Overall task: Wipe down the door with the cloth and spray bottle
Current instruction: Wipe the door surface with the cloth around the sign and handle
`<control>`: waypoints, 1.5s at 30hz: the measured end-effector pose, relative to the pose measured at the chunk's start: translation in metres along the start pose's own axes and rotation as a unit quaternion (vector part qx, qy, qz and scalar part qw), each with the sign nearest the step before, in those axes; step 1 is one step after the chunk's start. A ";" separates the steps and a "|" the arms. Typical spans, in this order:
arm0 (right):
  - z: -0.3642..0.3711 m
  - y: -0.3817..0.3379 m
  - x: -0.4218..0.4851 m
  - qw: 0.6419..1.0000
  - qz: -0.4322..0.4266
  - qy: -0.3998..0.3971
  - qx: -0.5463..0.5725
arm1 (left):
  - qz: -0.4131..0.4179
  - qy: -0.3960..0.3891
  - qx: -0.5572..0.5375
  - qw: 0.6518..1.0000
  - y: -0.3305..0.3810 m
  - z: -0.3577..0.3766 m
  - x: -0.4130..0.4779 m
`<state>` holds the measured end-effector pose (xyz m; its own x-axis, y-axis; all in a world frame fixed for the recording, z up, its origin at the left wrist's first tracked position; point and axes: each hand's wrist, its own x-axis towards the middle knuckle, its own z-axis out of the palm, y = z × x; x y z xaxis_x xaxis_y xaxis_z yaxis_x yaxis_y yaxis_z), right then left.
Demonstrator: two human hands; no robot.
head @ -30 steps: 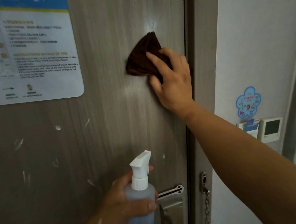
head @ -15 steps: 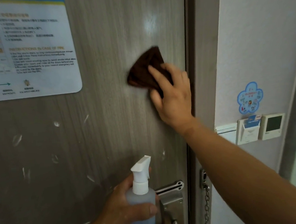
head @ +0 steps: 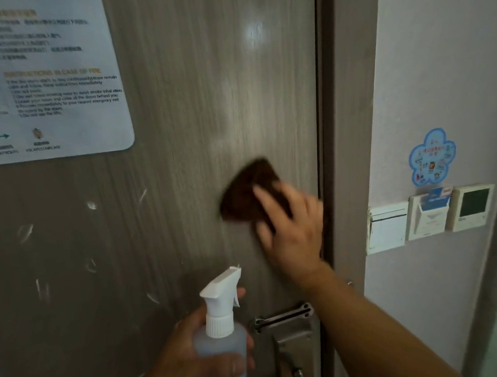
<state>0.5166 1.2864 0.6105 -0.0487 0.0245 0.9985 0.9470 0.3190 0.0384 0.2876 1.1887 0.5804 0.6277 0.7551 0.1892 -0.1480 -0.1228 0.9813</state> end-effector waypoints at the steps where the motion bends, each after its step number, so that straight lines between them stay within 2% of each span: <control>1: 0.000 0.000 0.030 1.000 0.013 0.017 0.000 | -0.011 -0.010 0.018 1.000 -0.001 -0.002 0.003; 2: 0.000 -0.002 0.054 0.999 0.026 0.034 0.003 | -0.015 -0.014 0.047 0.999 -0.001 0.000 0.002; 4: -0.001 -0.004 0.082 0.998 0.045 0.047 -0.010 | -0.015 0.010 0.044 0.999 -0.008 -0.010 0.003; 6: 0.001 -0.004 0.085 0.997 0.055 0.060 -0.008 | -0.002 0.000 0.045 0.999 -0.005 -0.009 0.003; 8: 0.003 -0.006 0.049 0.997 0.059 0.043 0.006 | -0.011 0.005 0.027 1.000 -0.008 -0.011 0.002; 12: 0.001 -0.019 -0.072 0.999 0.004 -0.043 0.006 | -0.025 0.035 0.001 0.999 -0.002 -0.005 0.003; 14: 0.003 -0.015 -0.088 0.999 -0.014 -0.046 0.003 | -0.044 0.058 0.027 0.997 0.002 0.000 -0.002; 17: 0.004 -0.011 -0.039 1.000 -0.023 -0.020 0.000 | -0.008 0.022 0.017 1.000 0.004 -0.006 -0.005; 22: 0.000 0.004 0.123 0.999 -0.010 0.049 -0.003 | 0.006 0.032 -0.003 0.999 0.007 -0.010 -0.002; 25: -0.002 0.005 0.173 0.998 0.015 0.064 -0.007 | 0.018 0.033 -0.012 0.999 0.006 -0.011 -0.001; 29: 0.000 0.000 0.124 0.999 -0.008 0.050 0.009 | 0.018 0.037 -0.020 0.999 0.006 -0.010 -0.005; 33: -0.003 0.005 0.012 0.993 -0.107 -0.040 -0.006 | -0.002 0.060 0.010 0.998 0.001 -0.008 -0.008; 35: -0.005 0.009 -0.009 0.989 -0.135 -0.066 -0.010 | -0.007 0.069 0.014 0.997 0.002 -0.005 -0.009; 39: -0.006 0.013 0.044 0.991 -0.129 -0.037 -0.011 | -0.013 0.085 0.005 0.996 0.002 -0.005 -0.008; 45: 0.001 -0.003 0.152 0.999 -0.007 0.045 0.010 | 0.004 0.125 0.025 0.992 -0.001 -0.007 -0.012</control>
<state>0.5065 1.2899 0.7621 -0.0320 -0.0653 0.9974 0.9399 0.3374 0.0523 0.2751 1.1843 0.5773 0.4168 0.8894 0.1877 -0.1102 -0.1555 0.9817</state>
